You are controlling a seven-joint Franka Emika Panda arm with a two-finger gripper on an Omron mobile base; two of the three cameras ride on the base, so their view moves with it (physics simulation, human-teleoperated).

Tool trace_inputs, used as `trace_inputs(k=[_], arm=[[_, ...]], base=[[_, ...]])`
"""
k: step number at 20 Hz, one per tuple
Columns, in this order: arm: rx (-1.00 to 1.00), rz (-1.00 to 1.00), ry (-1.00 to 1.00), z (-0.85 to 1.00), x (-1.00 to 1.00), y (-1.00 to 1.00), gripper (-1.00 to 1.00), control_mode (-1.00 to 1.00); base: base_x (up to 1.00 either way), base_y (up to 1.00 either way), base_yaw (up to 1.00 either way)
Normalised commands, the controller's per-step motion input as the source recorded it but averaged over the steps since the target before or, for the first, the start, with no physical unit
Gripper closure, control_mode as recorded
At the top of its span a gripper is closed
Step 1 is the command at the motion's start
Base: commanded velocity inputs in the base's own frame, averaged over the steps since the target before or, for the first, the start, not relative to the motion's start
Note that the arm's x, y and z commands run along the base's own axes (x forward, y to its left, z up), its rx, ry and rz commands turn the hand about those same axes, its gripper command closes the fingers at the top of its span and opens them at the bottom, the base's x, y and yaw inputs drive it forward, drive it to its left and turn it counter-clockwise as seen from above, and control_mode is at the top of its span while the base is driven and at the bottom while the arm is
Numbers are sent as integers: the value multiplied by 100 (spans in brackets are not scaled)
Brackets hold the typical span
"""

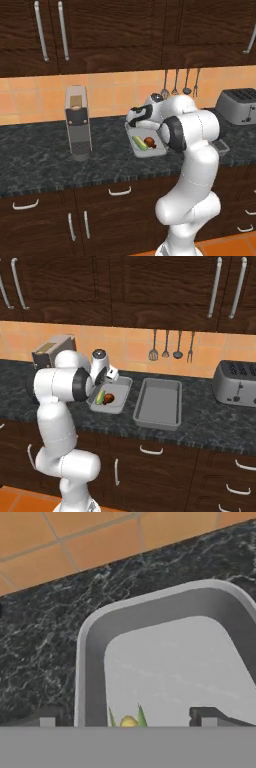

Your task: Place one corn and one chicken drumstick in each tupperware on the nearby counter, to pack two identical lunches.

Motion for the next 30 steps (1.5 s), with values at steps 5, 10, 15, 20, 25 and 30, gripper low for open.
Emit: trace_inputs(k=[5,10,15,20,25,30], arm=[[6,2,6,26,-9,-38,-100,-100],[-7,11,0,32,-100,-51,-100,-100],[-20,15,3,71,-100,-27,-100,-100],[-5,13,18,85,-100,0,-100,-100],[0,2,3,13,-100,-4,-100,-100],[-6,2,0,15,-100,-1,-100,-100]], base=[[0,0,0],[0,0,0],[0,0,0],[0,0,0],[0,0,0],[0,0,0]])
